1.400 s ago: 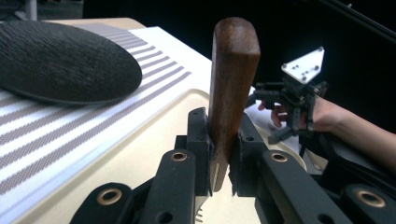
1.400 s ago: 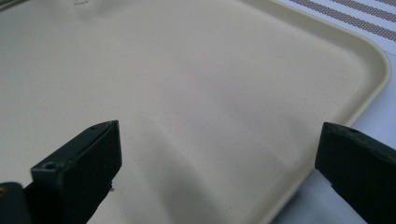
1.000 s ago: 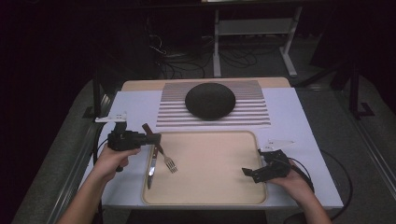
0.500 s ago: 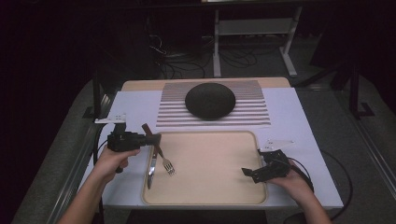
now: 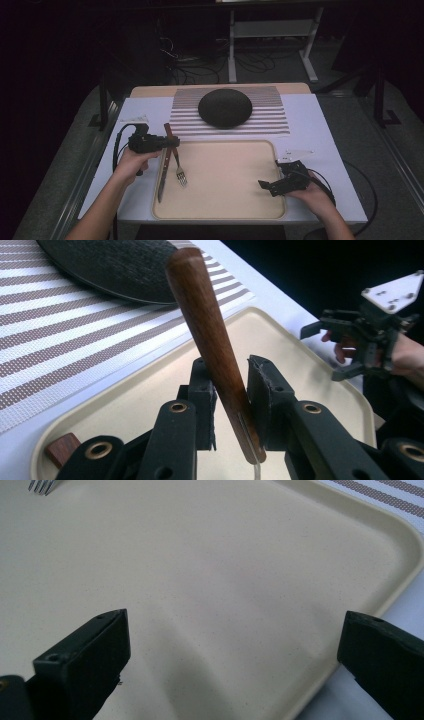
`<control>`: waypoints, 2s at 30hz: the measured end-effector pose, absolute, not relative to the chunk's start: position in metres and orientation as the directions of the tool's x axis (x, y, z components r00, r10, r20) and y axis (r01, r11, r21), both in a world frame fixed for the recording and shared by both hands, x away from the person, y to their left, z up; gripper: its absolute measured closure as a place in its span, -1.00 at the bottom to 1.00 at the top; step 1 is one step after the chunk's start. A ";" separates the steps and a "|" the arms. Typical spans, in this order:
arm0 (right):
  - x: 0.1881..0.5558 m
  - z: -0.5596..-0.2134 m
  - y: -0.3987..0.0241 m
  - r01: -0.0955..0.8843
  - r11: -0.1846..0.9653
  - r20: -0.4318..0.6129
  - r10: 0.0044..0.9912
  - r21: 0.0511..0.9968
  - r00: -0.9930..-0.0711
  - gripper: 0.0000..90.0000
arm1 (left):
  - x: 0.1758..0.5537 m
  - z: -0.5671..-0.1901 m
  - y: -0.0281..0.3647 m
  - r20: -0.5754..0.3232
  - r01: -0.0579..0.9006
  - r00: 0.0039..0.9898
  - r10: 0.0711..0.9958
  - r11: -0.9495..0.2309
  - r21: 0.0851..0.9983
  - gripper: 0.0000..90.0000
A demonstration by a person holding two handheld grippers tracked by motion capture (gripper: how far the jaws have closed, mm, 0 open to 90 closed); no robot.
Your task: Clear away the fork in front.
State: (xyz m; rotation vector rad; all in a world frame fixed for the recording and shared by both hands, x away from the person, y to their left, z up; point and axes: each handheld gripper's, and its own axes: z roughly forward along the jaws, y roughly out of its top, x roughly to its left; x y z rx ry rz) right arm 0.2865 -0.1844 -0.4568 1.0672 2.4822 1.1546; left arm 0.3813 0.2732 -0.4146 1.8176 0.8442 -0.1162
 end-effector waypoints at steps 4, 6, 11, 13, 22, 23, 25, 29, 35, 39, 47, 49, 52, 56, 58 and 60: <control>0.287 -0.457 -0.184 0.524 0.437 0.110 0.683 0.731 -0.722 -0.99 | 0.384 -0.423 0.268 -0.457 0.607 0.742 0.491 -0.201 0.769 0.56; 0.287 -0.457 -0.184 0.522 0.439 0.107 0.682 0.731 -0.724 -0.99 | 0.385 -0.427 0.266 -0.457 0.612 0.742 0.490 -0.218 0.761 0.53; 0.287 -0.457 -0.183 0.520 0.440 0.107 0.679 0.732 -0.726 -0.99 | 0.385 -0.433 0.263 -0.462 0.621 0.739 0.491 -0.231 0.749 0.49; 0.287 -0.457 -0.183 0.520 0.442 0.108 0.677 0.731 -0.728 -0.99 | 0.385 -0.435 0.263 -0.465 0.627 0.734 0.495 -0.231 0.744 0.48; 0.286 -0.457 -0.181 0.515 0.457 0.101 0.670 0.726 -0.736 -0.99 | 0.383 -0.444 0.263 -0.469 0.645 0.717 0.516 -0.236 0.727 0.40; 0.286 -0.457 -0.181 0.514 0.457 0.101 0.669 0.726 -0.737 -0.99 | 0.383 -0.445 0.263 -0.469 0.646 0.716 0.517 -0.236 0.726 0.40; 0.286 -0.457 -0.180 0.514 0.458 0.100 0.668 0.725 -0.737 -0.99 | 0.383 -0.447 0.263 -0.468 0.648 0.715 0.519 -0.241 0.723 0.39; 0.286 -0.457 -0.180 0.513 0.459 0.100 0.667 0.725 -0.738 -0.99 | 0.383 -0.449 0.262 -0.473 0.656 0.708 0.524 -0.240 0.716 0.38; 0.286 -0.457 -0.180 0.512 0.461 0.100 0.664 0.725 -0.741 -0.99 | 0.382 -0.454 0.263 -0.485 0.674 0.686 0.542 -0.225 0.703 0.36; 0.286 -0.457 -0.180 0.510 0.462 0.099 0.664 0.726 -0.741 -0.99 | 0.382 -0.456 0.265 -0.481 0.680 0.676 0.558 -0.221 0.699 0.34; 0.286 -0.457 -0.180 0.509 0.464 0.099 0.662 0.725 -0.743 -0.99 | 0.381 -0.459 0.264 -0.457 0.679 0.670 0.585 -0.235 0.695 0.32; 0.286 -0.457 -0.180 0.509 0.464 0.099 0.661 0.725 -0.744 -0.99 | 0.381 -0.460 0.263 -0.451 0.679 0.669 0.591 -0.241 0.693 0.33; 0.286 -0.457 -0.180 0.509 0.464 0.099 0.661 0.725 -0.744 -0.99 | 0.381 -0.461 0.262 -0.444 0.682 0.664 0.602 -0.243 0.690 0.33; 0.286 -0.457 -0.180 0.509 0.463 0.100 0.661 0.725 -0.744 -0.99 | 0.381 -0.462 0.261 -0.439 0.683 0.662 0.608 -0.247 0.687 0.33; 0.286 -0.457 -0.179 0.507 0.467 0.098 0.658 0.725 -0.746 -0.99 | 0.381 -0.463 0.260 -0.426 0.682 0.661 0.618 -0.257 0.685 0.30; 0.286 -0.457 -0.179 0.507 0.465 0.099 0.659 0.726 -0.746 -0.99 | 0.381 -0.463 0.260 -0.418 0.678 0.663 0.621 -0.260 0.688 0.30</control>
